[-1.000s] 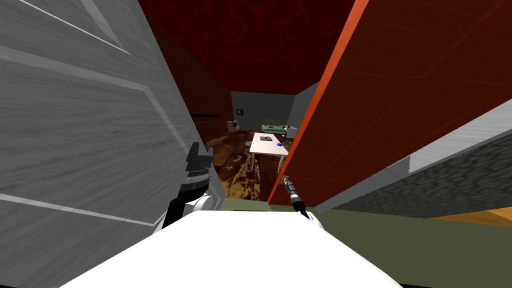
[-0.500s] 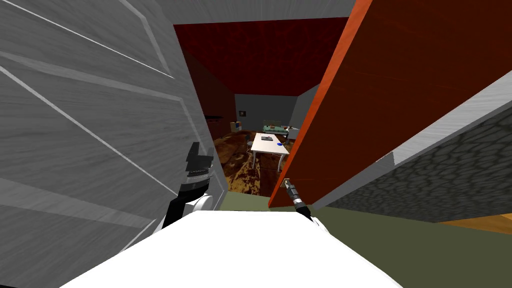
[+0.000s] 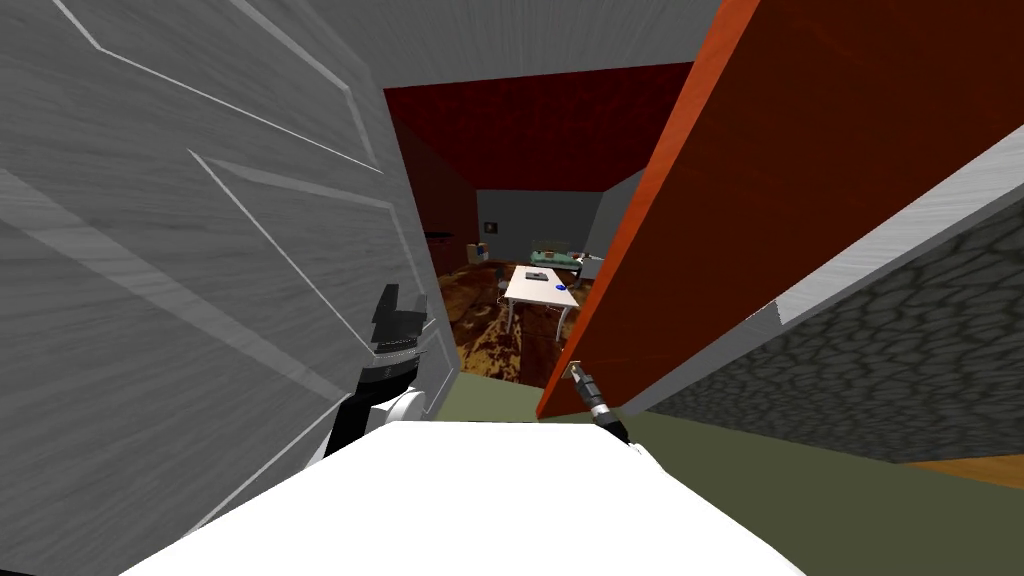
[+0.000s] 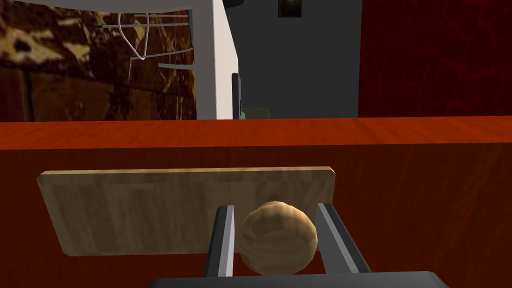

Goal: Pull the door open

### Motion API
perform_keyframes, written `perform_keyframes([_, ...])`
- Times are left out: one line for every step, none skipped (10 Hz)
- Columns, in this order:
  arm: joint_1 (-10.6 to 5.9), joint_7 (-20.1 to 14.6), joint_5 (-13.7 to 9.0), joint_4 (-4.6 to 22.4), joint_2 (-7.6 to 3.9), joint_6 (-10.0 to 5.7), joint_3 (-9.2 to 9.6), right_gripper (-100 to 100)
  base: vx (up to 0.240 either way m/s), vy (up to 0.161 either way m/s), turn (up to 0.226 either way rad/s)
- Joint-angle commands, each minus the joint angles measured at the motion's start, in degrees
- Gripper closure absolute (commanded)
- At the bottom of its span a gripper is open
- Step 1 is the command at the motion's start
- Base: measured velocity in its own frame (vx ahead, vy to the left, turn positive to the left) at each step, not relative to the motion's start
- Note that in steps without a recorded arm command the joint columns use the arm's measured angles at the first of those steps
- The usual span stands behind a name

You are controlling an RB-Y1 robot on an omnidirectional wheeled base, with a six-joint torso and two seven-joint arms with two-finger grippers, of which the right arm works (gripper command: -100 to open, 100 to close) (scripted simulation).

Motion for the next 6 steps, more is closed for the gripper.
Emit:
perform_keyframes([1.17, -0.9, 0.7, 0.3, -0.91, -2.01, -0.07, 100, -0.184, -0.081, 0.168])
perform_keyframes([1.48, -1.1, 0.9, 0.4, -1.16, -2.64, -0.08, 100, -0.173, -0.057, 0.105])
perform_keyframes([2.09, -1.6, 1.3, 0.5, -1.66, -3.86, -0.1, 100, -0.162, -0.05, 0.087])
perform_keyframes([2.65, -2.1, 1.7, 0.7, -2.11, -4.98, -0.12, 100, -0.173, -0.086, 0.131])
perform_keyframes([3.12, -2.5, 2.1, 0.8, -2.5, -5.92, -0.14, 100, -0.167, -0.09, 0.144])
perform_keyframes([3.57, -2.8, 2.4, 0.9, -2.86, -6.83, -0.16, 100, -0.197, -0.073, 0.114])
